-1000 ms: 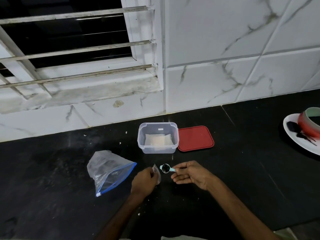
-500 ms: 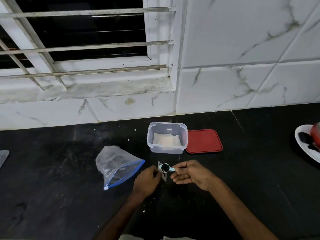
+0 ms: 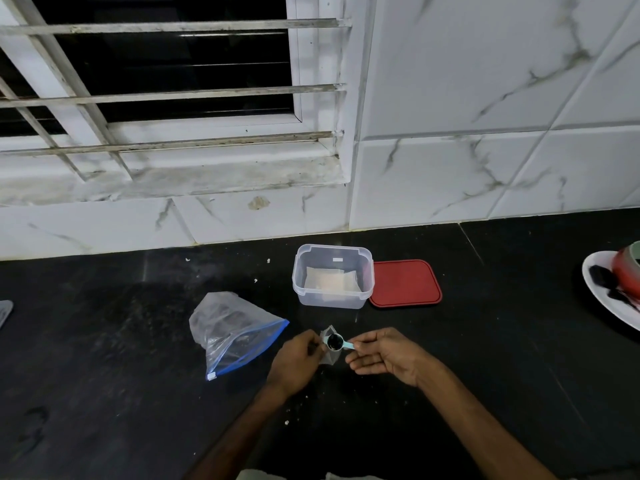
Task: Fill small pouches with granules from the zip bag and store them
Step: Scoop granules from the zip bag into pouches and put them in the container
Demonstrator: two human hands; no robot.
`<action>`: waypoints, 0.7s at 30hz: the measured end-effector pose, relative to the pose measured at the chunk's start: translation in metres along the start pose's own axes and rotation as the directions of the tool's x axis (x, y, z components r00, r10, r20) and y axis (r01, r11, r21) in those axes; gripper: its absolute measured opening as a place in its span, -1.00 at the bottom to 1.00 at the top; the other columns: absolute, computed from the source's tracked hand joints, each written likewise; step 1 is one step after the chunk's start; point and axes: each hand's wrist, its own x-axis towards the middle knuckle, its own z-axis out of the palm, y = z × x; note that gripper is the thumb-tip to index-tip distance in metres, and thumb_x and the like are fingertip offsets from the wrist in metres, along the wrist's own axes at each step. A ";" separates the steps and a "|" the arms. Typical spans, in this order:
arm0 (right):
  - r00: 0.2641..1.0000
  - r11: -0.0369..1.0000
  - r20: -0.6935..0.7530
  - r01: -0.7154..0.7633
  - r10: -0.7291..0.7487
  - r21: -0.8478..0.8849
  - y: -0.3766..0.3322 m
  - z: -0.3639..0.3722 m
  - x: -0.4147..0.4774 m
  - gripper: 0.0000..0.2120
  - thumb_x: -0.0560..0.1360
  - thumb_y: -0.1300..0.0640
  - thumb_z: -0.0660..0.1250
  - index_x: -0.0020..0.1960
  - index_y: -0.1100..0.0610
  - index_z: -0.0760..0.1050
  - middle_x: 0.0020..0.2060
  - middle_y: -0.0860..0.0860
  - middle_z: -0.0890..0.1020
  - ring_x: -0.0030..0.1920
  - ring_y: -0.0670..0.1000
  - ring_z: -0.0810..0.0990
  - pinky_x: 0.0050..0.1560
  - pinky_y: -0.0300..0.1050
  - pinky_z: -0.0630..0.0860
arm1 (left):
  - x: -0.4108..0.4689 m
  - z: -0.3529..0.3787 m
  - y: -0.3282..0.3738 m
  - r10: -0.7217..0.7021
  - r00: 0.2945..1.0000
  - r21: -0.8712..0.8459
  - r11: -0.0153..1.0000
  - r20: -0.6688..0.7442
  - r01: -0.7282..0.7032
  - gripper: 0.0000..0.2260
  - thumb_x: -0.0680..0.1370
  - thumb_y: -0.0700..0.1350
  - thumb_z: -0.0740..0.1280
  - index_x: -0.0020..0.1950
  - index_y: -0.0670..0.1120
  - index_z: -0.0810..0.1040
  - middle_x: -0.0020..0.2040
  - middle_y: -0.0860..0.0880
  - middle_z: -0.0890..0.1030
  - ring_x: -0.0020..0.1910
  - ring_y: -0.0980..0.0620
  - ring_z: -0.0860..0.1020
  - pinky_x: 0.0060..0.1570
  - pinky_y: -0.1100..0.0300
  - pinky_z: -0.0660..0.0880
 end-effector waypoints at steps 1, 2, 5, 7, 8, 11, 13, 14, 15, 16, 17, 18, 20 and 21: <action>1.000 1.000 -0.011 0.002 -0.002 -0.020 0.000 0.000 0.000 -0.82 0.54 0.32 0.30 0.12 0.27 0.57 -0.08 0.24 0.69 -0.11 0.11 0.70 -0.05 -0.05 0.65 | 0.000 0.000 0.001 -0.002 1.000 -0.009 1.000 0.008 0.003 -0.95 0.61 -0.05 0.28 -0.05 0.05 0.51 -0.10 0.05 0.59 -0.13 0.15 0.57 -0.14 0.29 0.46; 1.000 0.999 -0.023 0.007 -0.008 -0.043 -0.001 0.001 -0.001 -0.83 0.54 0.31 0.30 0.12 0.27 0.56 -0.09 0.23 0.70 -0.11 0.11 0.70 -0.05 -0.05 0.65 | -0.001 0.000 0.001 -0.006 1.000 -0.017 1.000 0.014 0.006 -0.95 0.61 -0.05 0.28 -0.04 0.05 0.50 -0.09 0.06 0.59 -0.12 0.16 0.56 -0.15 0.30 0.45; 0.997 0.987 -0.059 0.034 -0.044 -0.157 -0.003 0.003 -0.001 -0.83 0.55 0.30 0.29 0.12 0.26 0.55 -0.12 0.22 0.70 -0.14 0.09 0.70 -0.08 -0.07 0.65 | -0.002 0.002 0.003 -0.014 0.999 -0.033 0.999 0.031 0.015 -0.95 0.63 -0.05 0.26 -0.01 0.04 0.49 -0.08 0.08 0.56 -0.11 0.19 0.54 -0.19 0.34 0.40; 0.994 0.968 -0.082 0.046 -0.068 -0.245 -0.004 0.005 -0.001 -0.84 0.57 0.29 0.27 0.12 0.26 0.54 -0.14 0.21 0.70 -0.18 0.07 0.70 -0.10 -0.09 0.65 | -0.002 0.002 0.004 -0.013 0.999 -0.044 0.999 0.033 0.014 -0.95 0.63 -0.06 0.25 0.00 0.02 0.50 -0.08 0.08 0.56 -0.12 0.19 0.54 -0.20 0.35 0.39; 0.991 0.954 -0.097 0.057 -0.089 -0.296 -0.003 0.007 0.001 -0.84 0.57 0.27 0.26 0.11 0.25 0.55 -0.15 0.20 0.70 -0.19 0.07 0.70 -0.09 -0.08 0.65 | -0.001 0.002 0.004 -0.011 0.999 -0.055 0.998 0.033 0.013 -0.94 0.63 -0.06 0.25 0.00 0.02 0.50 -0.08 0.07 0.56 -0.13 0.19 0.54 -0.20 0.35 0.39; 0.944 0.763 -0.126 0.163 -0.304 -0.626 0.000 0.017 0.005 -0.83 0.58 0.22 0.25 0.10 0.17 0.58 -0.20 0.09 0.70 -0.22 0.00 0.69 -0.06 -0.09 0.65 | -0.001 0.002 0.004 -0.027 0.998 -0.127 0.991 0.052 0.034 -0.93 0.63 -0.05 0.25 -0.01 0.00 0.50 -0.08 0.05 0.58 -0.17 0.18 0.55 -0.21 0.33 0.42; 0.884 0.391 -0.010 0.197 -0.468 -0.899 -0.001 0.027 0.001 -0.81 0.56 0.21 0.26 0.14 0.11 0.56 -0.11 0.03 0.67 -0.14 -0.04 0.66 -0.03 -0.14 0.60 | 0.001 0.001 0.002 -0.048 0.997 -0.194 0.979 0.062 0.060 -0.91 0.63 -0.04 0.24 -0.01 0.00 0.51 -0.07 0.01 0.60 -0.15 0.13 0.57 -0.18 0.26 0.47; 0.875 0.181 0.066 0.172 -0.479 -0.968 -0.003 0.033 -0.002 -0.78 0.56 0.22 0.26 0.18 0.10 0.52 -0.03 0.04 0.64 -0.07 -0.01 0.63 -0.01 -0.12 0.57 | 0.001 0.000 0.000 -0.061 0.996 -0.231 0.970 0.064 0.075 -0.91 0.63 -0.04 0.24 0.00 0.00 0.52 -0.06 0.00 0.61 -0.12 0.10 0.59 -0.15 0.22 0.49; 0.875 0.010 0.124 0.145 -0.467 -0.989 -0.004 0.039 -0.004 -0.74 0.55 0.24 0.24 0.23 0.11 0.47 0.04 0.07 0.60 -0.01 0.04 0.61 0.00 -0.07 0.54 | 0.001 -0.002 0.000 -0.075 0.995 -0.267 0.960 0.065 0.090 -0.91 0.63 -0.05 0.24 0.00 0.00 0.53 -0.05 -0.01 0.62 -0.10 0.08 0.60 -0.13 0.20 0.50; 0.877 -0.105 0.158 0.124 -0.453 -0.987 -0.003 0.045 -0.006 -0.69 0.54 0.28 0.23 0.27 0.14 0.42 0.09 0.10 0.57 0.03 0.10 0.60 0.01 -0.02 0.53 | 0.001 -0.003 -0.001 -0.087 0.994 -0.294 0.950 0.065 0.103 -0.91 0.63 -0.07 0.24 0.01 -0.01 0.54 -0.04 -0.02 0.63 -0.09 0.07 0.61 -0.13 0.19 0.49; 0.875 -0.170 0.178 0.112 -0.451 -0.979 -0.002 0.049 -0.007 -0.64 0.52 0.31 0.22 0.31 0.16 0.37 0.13 0.13 0.55 0.06 0.14 0.59 0.01 0.02 0.52 | 0.001 -0.004 -0.002 -0.097 0.993 -0.314 0.943 0.061 0.111 -0.91 0.63 -0.08 0.25 0.02 -0.02 0.54 -0.05 -0.03 0.63 -0.09 0.07 0.61 -0.15 0.21 0.49; 0.871 -0.202 0.187 0.104 -0.455 -0.974 -0.001 0.052 -0.008 -0.60 0.51 0.33 0.21 0.34 0.18 0.34 0.16 0.14 0.53 0.08 0.16 0.58 0.01 0.05 0.52 | 0.000 -0.006 -0.003 -0.103 0.993 -0.332 0.936 0.058 0.117 -0.91 0.63 -0.09 0.25 0.02 -0.03 0.55 -0.05 -0.04 0.64 -0.11 0.08 0.62 -0.17 0.22 0.48; 0.876 -0.209 0.186 0.100 -0.444 -0.973 0.000 0.055 -0.008 -0.54 0.52 0.31 0.23 0.40 0.19 0.28 0.20 0.15 0.50 0.10 0.15 0.57 0.03 0.04 0.53 | -0.001 -0.009 -0.006 -0.116 0.992 -0.368 0.921 0.058 0.129 -0.90 0.63 -0.08 0.25 0.02 -0.04 0.55 -0.08 -0.05 0.64 -0.17 0.11 0.61 -0.21 0.25 0.46; 0.882 -0.197 0.184 0.106 -0.434 -0.975 0.001 0.055 -0.008 -0.52 0.53 0.30 0.24 0.42 0.18 0.25 0.23 0.15 0.48 0.12 0.14 0.56 0.05 0.03 0.53 | -0.001 -0.009 -0.007 -0.123 0.991 -0.381 0.914 0.060 0.136 -0.90 0.63 -0.08 0.25 0.02 -0.04 0.56 -0.09 -0.05 0.63 -0.19 0.12 0.60 -0.23 0.26 0.46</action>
